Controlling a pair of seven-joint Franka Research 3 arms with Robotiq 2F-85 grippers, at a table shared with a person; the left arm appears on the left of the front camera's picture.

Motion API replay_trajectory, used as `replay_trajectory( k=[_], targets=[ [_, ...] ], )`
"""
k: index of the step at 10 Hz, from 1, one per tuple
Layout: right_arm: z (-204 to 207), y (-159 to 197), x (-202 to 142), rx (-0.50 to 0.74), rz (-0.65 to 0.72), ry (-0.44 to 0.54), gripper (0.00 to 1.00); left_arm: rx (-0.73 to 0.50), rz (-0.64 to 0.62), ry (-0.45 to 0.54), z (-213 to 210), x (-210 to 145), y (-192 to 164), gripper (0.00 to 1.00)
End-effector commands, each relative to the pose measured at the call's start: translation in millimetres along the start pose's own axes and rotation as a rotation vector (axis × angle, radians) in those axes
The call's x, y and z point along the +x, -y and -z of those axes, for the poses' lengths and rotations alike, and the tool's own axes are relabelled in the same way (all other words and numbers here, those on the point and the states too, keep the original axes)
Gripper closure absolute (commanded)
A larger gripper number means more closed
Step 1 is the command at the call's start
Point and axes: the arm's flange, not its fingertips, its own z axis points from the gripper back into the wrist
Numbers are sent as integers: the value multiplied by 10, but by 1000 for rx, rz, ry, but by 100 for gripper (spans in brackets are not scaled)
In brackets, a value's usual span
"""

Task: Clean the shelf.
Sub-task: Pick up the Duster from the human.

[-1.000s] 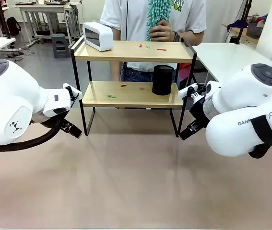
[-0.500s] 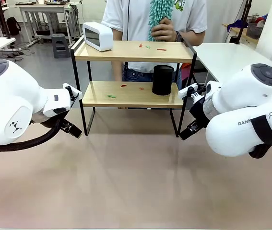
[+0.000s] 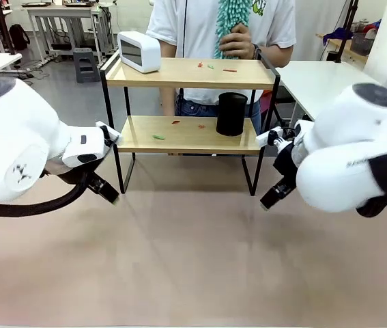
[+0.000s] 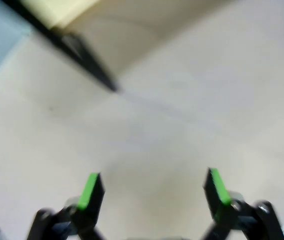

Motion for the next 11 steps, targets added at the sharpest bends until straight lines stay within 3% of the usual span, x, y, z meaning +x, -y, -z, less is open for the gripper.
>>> replay_trajectory(
  k=[1,3,4,6,7,8,9,10,11],
  targets=[
    [-1103,271,-264,272,250,55,0,-409,65,45,-917,-262,-81,0],
    [-1801,920,-934,705,533,385,0,-571,-174,318,-1522,-641,-469,0],
    [-1968,1354,-1486,812,746,602,0,-572,-345,526,-1782,-1017,-787,0],
    [-1901,1823,-2449,884,1005,844,0,-558,-631,845,-1968,-1924,-1292,0],
    [-1762,1942,-2789,887,1119,907,0,-522,-788,929,-1901,-2317,-1497,0],
    [-1574,1978,-2978,861,1216,959,0,-533,-901,908,-1725,-2535,-1682,0],
    [-1383,1907,-2977,610,1319,914,0,-547,-1035,834,-1472,-2536,-1838,0],
    [-1981,2079,-3166,791,899,573,0,-556,-706,749,-2323,-2446,-1977,0],
    [-1981,2079,-3166,791,899,573,0,-556,-706,749,-2323,-2446,-1977,0]
  ],
)
